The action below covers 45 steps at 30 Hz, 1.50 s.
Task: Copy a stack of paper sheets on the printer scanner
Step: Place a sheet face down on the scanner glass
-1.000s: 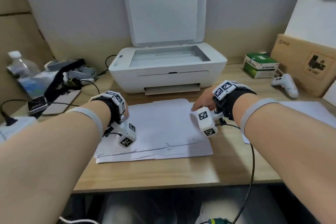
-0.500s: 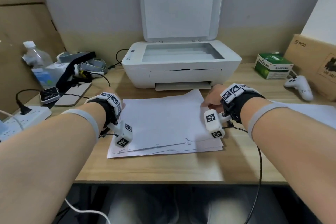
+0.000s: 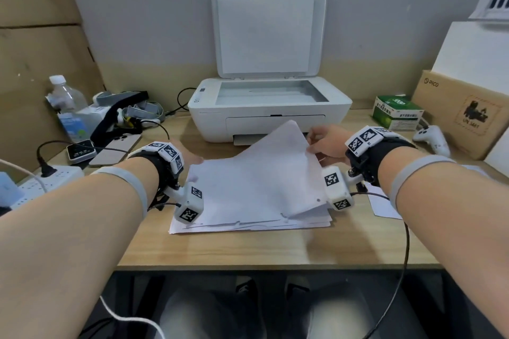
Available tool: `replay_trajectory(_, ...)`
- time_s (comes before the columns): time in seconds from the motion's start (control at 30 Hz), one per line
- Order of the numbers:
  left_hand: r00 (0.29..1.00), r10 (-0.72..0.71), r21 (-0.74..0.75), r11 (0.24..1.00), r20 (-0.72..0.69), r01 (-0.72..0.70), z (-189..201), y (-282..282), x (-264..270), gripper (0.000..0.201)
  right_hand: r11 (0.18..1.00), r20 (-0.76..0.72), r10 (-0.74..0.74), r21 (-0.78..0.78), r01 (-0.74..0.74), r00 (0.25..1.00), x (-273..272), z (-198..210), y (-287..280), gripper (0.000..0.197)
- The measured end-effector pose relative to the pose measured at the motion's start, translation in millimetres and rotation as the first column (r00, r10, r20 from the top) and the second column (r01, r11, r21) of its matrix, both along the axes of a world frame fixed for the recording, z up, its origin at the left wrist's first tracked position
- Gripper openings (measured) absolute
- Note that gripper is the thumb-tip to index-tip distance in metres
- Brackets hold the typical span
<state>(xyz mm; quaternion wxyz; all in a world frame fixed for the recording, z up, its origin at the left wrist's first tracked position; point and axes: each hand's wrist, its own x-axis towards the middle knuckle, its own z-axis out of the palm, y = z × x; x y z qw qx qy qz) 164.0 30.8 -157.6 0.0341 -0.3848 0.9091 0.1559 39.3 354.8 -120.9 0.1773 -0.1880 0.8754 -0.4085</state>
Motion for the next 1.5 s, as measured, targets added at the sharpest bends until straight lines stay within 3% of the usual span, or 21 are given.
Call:
replay_trajectory(0.07, 1.0, 0.007, 0.047, 0.999, 0.022, -0.008, 4, 2, 7, 0.073, 0.988, 0.038, 0.049, -0.15, -0.043, 0.998, 3, 11, 5, 0.021)
replay_trajectory(0.17, 0.985, 0.092, 0.455, 0.891, -0.147, -0.015, 22, 17, 21, 0.093, 0.976, -0.106, -0.017, -0.219, -0.006, 0.994, -1, 33, 9, 0.023)
replay_trajectory(0.2, 0.976, 0.097, 0.524, 0.851, -0.197, 0.021, 24, 18, 24, 0.085, 0.969, -0.14, -0.056, -0.247, 0.02, 0.989, -1, 41, 11, 0.023)
replay_trajectory(0.27, 0.946, 0.12, 0.591, 0.802, -0.302, 0.087, 37, 27, 28, 0.049, 0.955, -0.196, -0.145, -0.283, 0.086, 0.97, -8, 58, 13, 0.022)
replay_trajectory(0.3, 0.934, 0.11, 0.602, 0.788, -0.339, 0.125, 45, 29, 29, 0.044, 0.952, -0.232, -0.188, -0.281, 0.12, 0.954, -10, 65, 14, 0.021)
replay_trajectory(0.4, 0.917, 0.051, 0.563, 0.802, -0.395, 0.198, 65, 20, 17, 0.062, 0.955, -0.3, -0.253, -0.229, 0.188, 0.92, -20, 87, 14, 0.013)
replay_trajectory(0.47, 0.896, 0.046, 0.476, 0.859, -0.442, 0.19, 92, 24, 9, 0.046, 0.959, -0.234, -0.241, -0.209, 0.193, 0.942, -30, 97, 11, 0.008)
replay_trajectory(0.53, 0.859, 0.046, 0.359, 0.919, -0.51, 0.163, 114, 28, -3, 0.03, 0.961, -0.141, -0.221, -0.198, 0.192, 0.965, -45, 106, 6, 0.035)
replay_trajectory(0.6, 0.827, 0.078, 0.347, 0.926, -0.557, 0.146, 127, 26, -25, 0.028, 0.973, -0.175, -0.215, -0.123, 0.196, 0.961, -60, 113, 1, 0.05)
replay_trajectory(0.77, 0.775, 0.182, 0.451, 0.88, -0.606, 0.146, 139, 12, -94, 0.028, 0.947, -0.173, -0.285, -0.203, 0.249, 0.943, -112, 113, -17, 0.014)
replay_trajectory(0.9, 0.844, 0.085, 0.356, 0.926, -0.529, 0.13, 127, -2, -142, 0.056, 0.969, -0.288, -0.246, -0.058, 0.239, 0.926, -155, 91, -25, 0.015)
replay_trajectory(1.03, 0.889, 0.016, 0.267, 0.956, -0.458, 0.12, 111, -6, -164, 0.046, 0.975, -0.3, -0.156, 0.108, 0.196, 0.941, -172, 78, -27, 0.02)
replay_trajectory(1.13, 0.919, -0.059, 0.152, 0.98, -0.391, 0.128, 107, -9, -172, 0.053, 0.943, -0.317, -0.075, 0.286, 0.171, 0.945, -180, 74, -28, 0.027)
replay_trajectory(1.5, 0.919, -0.1, 0.096, 0.984, -0.382, 0.148, 104, -20, -178, 0.04, 0.933, -0.297, 0.021, 0.348, 0.088, 0.955, -188, 81, -33, 0.037)
